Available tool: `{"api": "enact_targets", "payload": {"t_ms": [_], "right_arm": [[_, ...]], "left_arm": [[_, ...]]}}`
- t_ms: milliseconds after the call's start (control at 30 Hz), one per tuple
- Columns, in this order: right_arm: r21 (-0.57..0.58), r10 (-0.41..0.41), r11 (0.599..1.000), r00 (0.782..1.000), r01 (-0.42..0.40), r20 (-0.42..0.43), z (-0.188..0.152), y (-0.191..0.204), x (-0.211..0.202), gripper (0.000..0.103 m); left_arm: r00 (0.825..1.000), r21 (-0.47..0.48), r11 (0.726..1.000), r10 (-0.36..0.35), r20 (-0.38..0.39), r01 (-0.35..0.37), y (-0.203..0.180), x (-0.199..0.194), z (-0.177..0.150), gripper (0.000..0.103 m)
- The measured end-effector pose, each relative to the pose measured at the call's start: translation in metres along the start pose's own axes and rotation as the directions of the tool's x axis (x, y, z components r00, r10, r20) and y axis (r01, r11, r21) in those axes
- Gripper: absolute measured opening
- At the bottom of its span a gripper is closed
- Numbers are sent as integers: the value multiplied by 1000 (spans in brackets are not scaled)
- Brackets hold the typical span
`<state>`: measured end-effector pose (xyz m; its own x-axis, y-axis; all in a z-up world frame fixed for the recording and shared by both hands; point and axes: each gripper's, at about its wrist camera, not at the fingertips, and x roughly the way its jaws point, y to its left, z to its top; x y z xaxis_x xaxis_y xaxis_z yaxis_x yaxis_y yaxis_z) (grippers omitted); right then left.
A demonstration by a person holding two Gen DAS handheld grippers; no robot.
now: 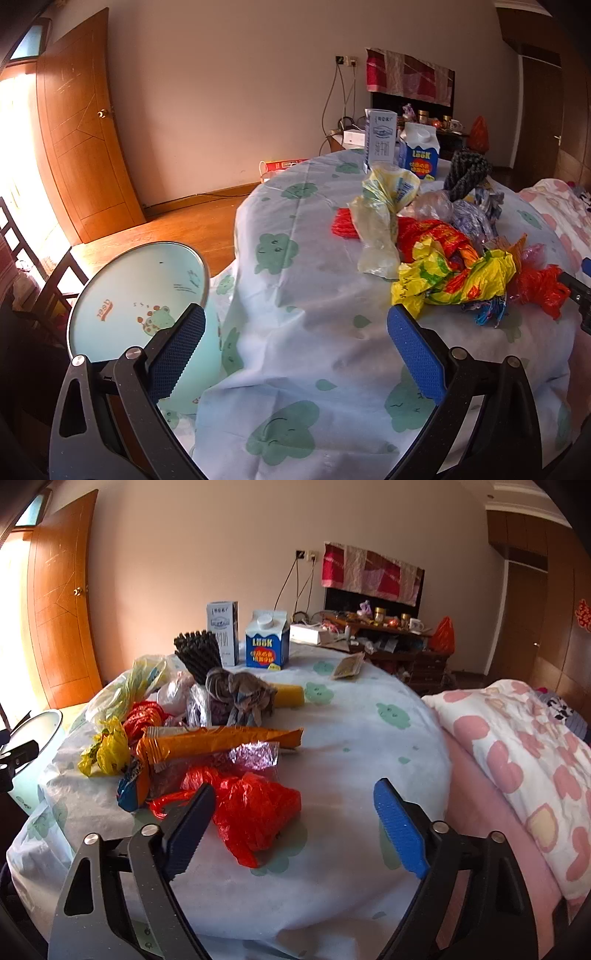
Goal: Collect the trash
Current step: 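Grasp the red plastic bag with the right tool while the left grasps the yellow-green bag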
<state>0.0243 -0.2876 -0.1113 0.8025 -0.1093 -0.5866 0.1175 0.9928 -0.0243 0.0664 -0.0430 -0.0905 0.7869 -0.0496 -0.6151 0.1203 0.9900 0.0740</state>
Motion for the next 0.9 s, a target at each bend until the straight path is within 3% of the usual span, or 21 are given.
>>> {"api": "enact_targets", "payload": {"t_ms": [133,300,433,633,700,767,900], "right_arm": [[15,55,998,997,-54,-52,-8,-3,18,63],[3,172,985,982,-172,-73,-6,-2,24,21],[9,216,976,975,-216,-59,-3,-5,14,15],[45,201,979,979,-199,-33,-4,-26,15,14],[55,191,980,981,-189,-32,-5,-33,19,14],[58,195,979,981,-194,-17,-6,-37,17,14],[48,212,976,977,-214,32,-1,-39,3,14]], "left_arm": [[999,29,999,-45,-11,45,-16,11,0,96],[995,52,994,-92,-31,93,-31,20,1,93],[994,81,991,-104,-31,106,-39,19,1,93],[986,96,984,-144,-80,151,-52,36,3,72],[983,112,979,-162,-84,171,-59,40,4,59],[977,137,971,-184,-103,197,-67,45,4,22],[980,160,969,-177,-93,190,-70,41,3,21]]}}
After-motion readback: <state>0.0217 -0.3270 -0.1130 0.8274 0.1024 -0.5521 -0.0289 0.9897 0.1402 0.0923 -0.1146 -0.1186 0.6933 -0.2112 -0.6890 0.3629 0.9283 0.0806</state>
